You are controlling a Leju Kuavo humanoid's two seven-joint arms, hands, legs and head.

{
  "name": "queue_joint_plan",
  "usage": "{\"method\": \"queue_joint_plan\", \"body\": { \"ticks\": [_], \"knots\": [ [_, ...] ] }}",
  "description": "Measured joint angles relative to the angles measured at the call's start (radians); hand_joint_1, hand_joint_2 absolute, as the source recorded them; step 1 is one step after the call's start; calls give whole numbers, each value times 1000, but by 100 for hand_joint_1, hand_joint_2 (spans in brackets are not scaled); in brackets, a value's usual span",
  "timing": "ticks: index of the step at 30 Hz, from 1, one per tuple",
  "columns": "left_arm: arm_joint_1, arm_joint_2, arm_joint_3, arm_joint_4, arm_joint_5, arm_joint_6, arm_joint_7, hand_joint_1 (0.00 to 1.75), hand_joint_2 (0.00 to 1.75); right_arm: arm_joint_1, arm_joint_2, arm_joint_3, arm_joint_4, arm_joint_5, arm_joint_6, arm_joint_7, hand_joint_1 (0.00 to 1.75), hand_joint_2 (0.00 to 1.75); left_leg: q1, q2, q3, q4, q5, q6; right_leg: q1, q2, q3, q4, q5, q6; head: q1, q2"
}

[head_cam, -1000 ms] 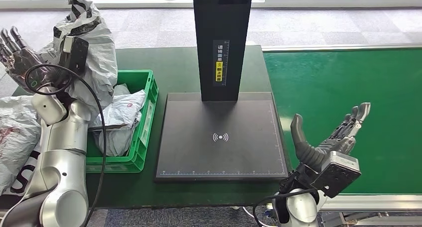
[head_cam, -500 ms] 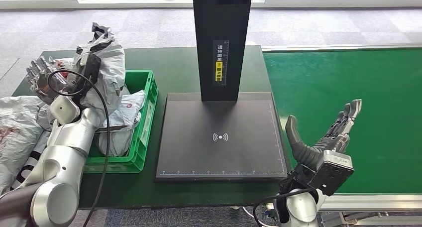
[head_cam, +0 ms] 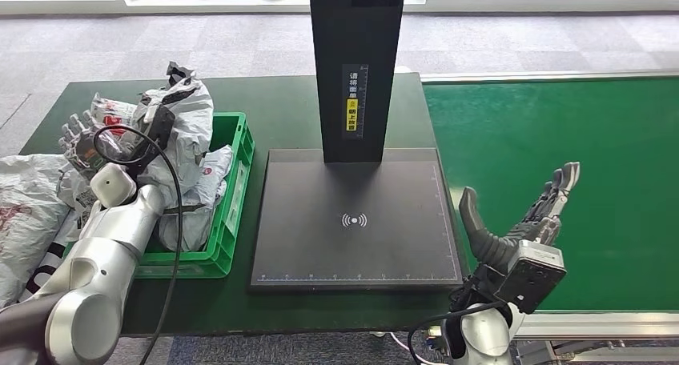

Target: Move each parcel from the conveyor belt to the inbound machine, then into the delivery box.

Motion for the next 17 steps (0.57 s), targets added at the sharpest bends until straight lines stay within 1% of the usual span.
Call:
{"method": "queue_joint_plan", "body": {
  "ticks": [3,5,9,12,14,16,17],
  "knots": [
    [-1,1,-1,6,2,-4,-17,0,0,0,0,-3,2,5,6,0,0,175,0,0,0,0,0,0,0,0,0,0,0,0,0,0],
    [-1,-1,0,7,24,-5,-72,0,0,0,1,-5,4,12,12,0,0,175,0,0,0,0,0,0,0,0,0,0,0,0,0,0],
    [-2,-14,30,4,164,9,-282,0,0,1,2,-13,9,25,20,0,0,175,0,0,0,0,0,0,0,0,0,0,0,0,0,0],
    [-3,-29,91,-8,306,34,-451,0,0,1,3,-17,15,35,24,0,0,175,0,0,0,0,0,0,0,0,0,0,0,0,0,0],
    [-4,-41,142,-20,405,25,-572,0,0,1,3,-19,19,40,23,0,0,175,0,0,0,0,0,0,0,0,0,0,0,0,0,0],
    [-4,-51,188,-31,471,6,-654,0,0,1,3,-21,23,43,23,0,0,175,0,0,0,0,0,0,0,0,0,0,0,0,0,0],
    [-5,-53,198,-34,484,1,-669,0,0,1,3,-22,24,43,23,0,0,175,0,0,0,0,0,0,0,0,0,0,0,0,0,0]
  ]
}}
